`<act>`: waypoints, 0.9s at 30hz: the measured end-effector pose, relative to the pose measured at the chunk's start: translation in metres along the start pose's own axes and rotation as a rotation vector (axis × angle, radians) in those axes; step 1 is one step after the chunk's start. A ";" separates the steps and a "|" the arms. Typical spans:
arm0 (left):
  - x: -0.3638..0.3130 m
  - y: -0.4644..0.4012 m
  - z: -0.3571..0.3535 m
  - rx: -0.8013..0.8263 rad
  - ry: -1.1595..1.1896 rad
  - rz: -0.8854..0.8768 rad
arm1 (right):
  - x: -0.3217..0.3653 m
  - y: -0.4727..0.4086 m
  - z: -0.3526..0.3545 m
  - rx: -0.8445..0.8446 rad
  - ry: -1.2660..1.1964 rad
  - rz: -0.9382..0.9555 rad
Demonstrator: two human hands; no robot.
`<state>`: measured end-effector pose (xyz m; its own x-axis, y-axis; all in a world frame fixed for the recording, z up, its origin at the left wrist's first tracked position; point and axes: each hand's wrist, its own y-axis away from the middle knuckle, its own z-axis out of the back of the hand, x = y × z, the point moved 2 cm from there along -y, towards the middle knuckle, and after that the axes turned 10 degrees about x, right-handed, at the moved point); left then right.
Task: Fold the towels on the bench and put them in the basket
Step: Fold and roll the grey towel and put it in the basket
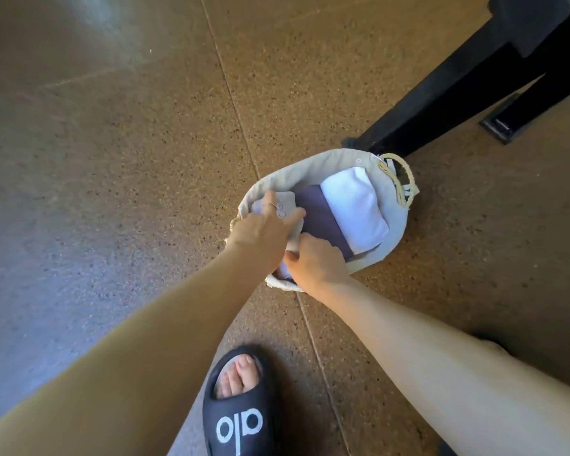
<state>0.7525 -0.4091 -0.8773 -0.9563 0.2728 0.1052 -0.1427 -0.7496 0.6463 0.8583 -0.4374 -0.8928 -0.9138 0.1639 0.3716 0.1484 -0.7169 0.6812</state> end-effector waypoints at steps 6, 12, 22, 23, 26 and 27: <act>-0.002 -0.014 -0.008 0.101 -0.096 -0.002 | 0.002 -0.007 -0.001 0.042 0.098 -0.001; -0.013 -0.024 -0.013 0.018 -0.163 -0.004 | 0.002 -0.008 -0.001 0.044 0.185 -0.007; -0.011 -0.033 -0.005 -0.034 -0.294 -0.023 | -0.003 -0.010 -0.004 0.020 0.266 0.040; -0.011 -0.035 -0.003 -0.035 -0.303 -0.030 | -0.004 -0.010 -0.005 0.015 0.285 0.049; -0.006 -0.041 -0.004 -0.016 -0.298 -0.021 | -0.005 -0.010 -0.005 0.000 0.299 0.073; -0.005 -0.043 -0.006 -0.014 -0.292 -0.023 | -0.005 -0.009 -0.004 -0.006 0.297 0.079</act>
<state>0.7619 -0.3813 -0.9099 -0.8394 0.4499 0.3049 -0.1686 -0.7490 0.6408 0.8599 -0.4343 -0.9035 -0.9703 -0.0970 0.2215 0.2216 -0.7236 0.6536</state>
